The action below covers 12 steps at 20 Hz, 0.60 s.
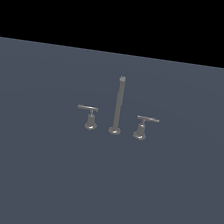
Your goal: Turn on the faucet by rotating a designated handle.
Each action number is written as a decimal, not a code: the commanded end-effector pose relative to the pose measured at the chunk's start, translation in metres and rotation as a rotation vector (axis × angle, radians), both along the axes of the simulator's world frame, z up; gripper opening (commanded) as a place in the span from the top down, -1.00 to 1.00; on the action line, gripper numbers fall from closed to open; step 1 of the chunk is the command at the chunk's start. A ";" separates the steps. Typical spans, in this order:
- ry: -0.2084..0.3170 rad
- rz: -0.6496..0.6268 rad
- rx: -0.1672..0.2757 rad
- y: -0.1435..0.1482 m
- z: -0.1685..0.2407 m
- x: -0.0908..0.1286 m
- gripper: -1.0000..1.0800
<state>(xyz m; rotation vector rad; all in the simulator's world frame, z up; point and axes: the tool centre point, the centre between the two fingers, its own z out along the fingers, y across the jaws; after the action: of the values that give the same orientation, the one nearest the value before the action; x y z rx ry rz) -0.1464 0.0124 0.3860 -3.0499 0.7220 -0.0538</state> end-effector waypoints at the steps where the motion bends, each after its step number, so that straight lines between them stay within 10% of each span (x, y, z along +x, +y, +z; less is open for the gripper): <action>1: 0.001 -0.068 0.002 -0.002 -0.017 0.015 1.00; 12: 0.008 -0.358 0.010 -0.021 -0.091 0.077 1.00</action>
<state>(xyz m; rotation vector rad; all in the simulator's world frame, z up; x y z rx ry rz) -0.0775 -0.0052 0.3054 -2.8968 1.1942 -0.0393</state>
